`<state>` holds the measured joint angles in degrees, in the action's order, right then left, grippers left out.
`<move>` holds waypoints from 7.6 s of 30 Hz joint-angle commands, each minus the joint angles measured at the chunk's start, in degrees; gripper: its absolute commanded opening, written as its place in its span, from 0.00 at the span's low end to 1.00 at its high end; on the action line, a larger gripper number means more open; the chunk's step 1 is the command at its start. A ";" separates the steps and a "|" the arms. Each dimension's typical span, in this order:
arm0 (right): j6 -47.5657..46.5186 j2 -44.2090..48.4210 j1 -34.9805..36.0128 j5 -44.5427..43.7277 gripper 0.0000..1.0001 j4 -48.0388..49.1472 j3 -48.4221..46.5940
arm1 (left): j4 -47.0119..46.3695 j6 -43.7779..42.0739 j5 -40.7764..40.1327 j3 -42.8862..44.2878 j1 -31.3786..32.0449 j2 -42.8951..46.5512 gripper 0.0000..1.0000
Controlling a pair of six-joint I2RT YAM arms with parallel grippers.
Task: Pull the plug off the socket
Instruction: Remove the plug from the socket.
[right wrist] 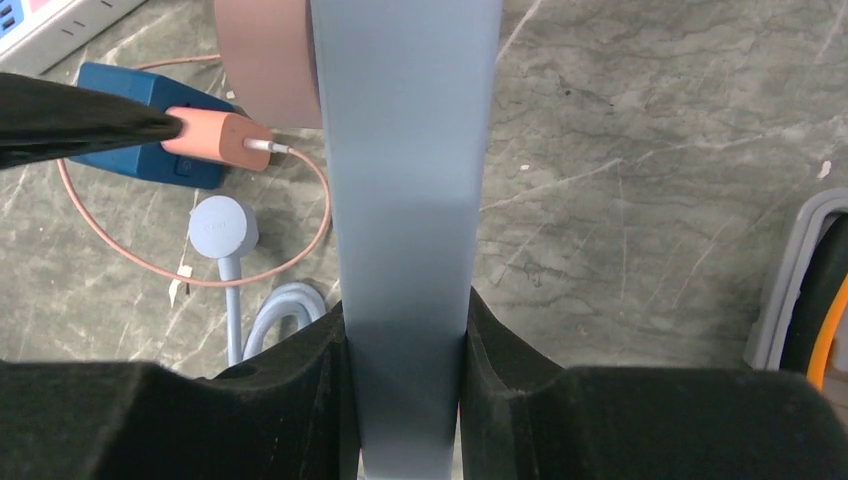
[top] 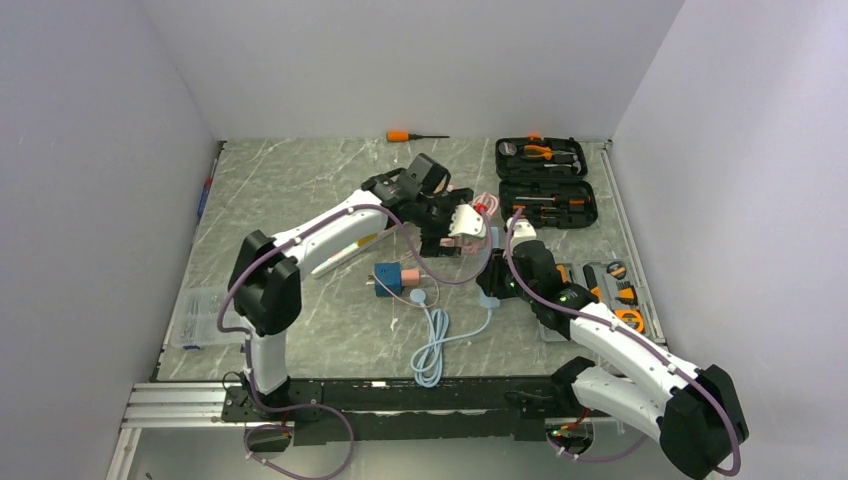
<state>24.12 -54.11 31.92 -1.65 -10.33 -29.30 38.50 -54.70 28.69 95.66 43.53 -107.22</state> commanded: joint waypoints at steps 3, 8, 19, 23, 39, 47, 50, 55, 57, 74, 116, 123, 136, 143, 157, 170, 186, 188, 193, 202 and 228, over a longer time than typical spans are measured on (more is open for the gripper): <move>-0.12 1.23 0.40 3.68 0.00 9.42 -4.34 | -8.64 3.57 2.47 3.57 1.89 -4.02 0.99; 0.74 2.15 0.33 5.64 0.00 10.81 -3.70 | -12.82 4.09 2.37 1.72 2.17 -5.09 0.96; -1.10 5.81 0.12 5.93 0.00 14.85 -0.41 | -8.35 -5.11 6.45 0.91 1.68 -6.24 0.90; -1.20 5.99 -0.54 5.33 0.00 14.30 -0.64 | -8.19 -4.56 6.18 1.54 1.46 -6.61 0.72; 0.80 5.75 -0.72 4.53 0.00 15.60 -1.40 | -5.30 2.32 4.68 4.07 1.17 -7.41 0.00; -0.29 4.30 -0.80 1.25 0.00 15.82 -1.79 | -5.09 1.14 5.42 3.82 1.16 -6.51 0.00; 0.07 2.32 -1.57 -3.58 0.12 15.47 -2.26 | -4.83 0.15 5.56 3.67 1.05 -5.98 0.00; 0.25 -2.39 -2.74 -2.08 0.25 19.22 -3.94 | -4.16 -0.25 6.16 3.53 1.10 -5.15 0.00; 0.50 -3.60 -2.72 -0.22 0.36 20.73 -4.24 | -4.07 -0.34 6.18 3.40 1.07 -4.71 0.00; 4.18 -4.28 -4.54 8.42 0.50 24.25 0.32 | -5.80 2.44 5.04 3.61 -0.08 -3.76 0.00; 9.60 -12.46 -10.44 -11.06 0.00 12.26 -1.97 | 7.72 0.02 15.17 7.34 -4.83 0.93 0.00; 9.04 -11.82 -11.13 -12.88 0.00 11.02 -1.40 | 7.56 -0.76 15.09 5.48 -5.85 1.08 0.00; 2.55 -0.19 -10.74 10.00 0.00 26.18 0.76 | 7.54 1.35 16.35 8.33 -4.73 -0.71 0.99; -1.24 2.44 -9.31 16.33 0.00 33.52 2.48 | 10.03 -0.65 16.70 12.11 -4.63 -1.50 1.00; -15.19 4.93 -1.66 18.62 0.00 36.74 2.80 | 17.63 -17.10 16.62 12.99 -2.22 -0.50 0.99; -23.20 11.05 2.15 13.51 0.00 36.87 4.50 | 35.33 -25.75 17.72 23.58 -2.23 -8.74 0.94; -22.76 6.06 3.46 10.72 0.00 47.94 6.96 | 44.98 -29.16 25.90 25.46 -1.57 -8.92 0.45; -22.79 5.22 3.50 11.56 0.00 49.03 6.46 | 45.45 -29.71 25.47 24.75 -1.43 -8.99 0.52; -22.32 4.31 3.49 13.29 0.00 50.00 5.72 | 47.43 -30.71 25.50 25.87 -1.14 -9.78 0.64; -21.14 5.56 3.51 11.42 0.00 52.10 7.73 | 42.31 -23.91 27.25 26.51 -1.59 -10.23 0.02; -22.79 -4.41 -2.46 -1.43 0.00 57.27 7.87 | 51.39 -43.11 23.09 18.83 0.46 -5.49 0.00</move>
<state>1.52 -57.43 33.28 9.34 34.85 -17.17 78.32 -94.21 46.54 115.46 40.60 -117.19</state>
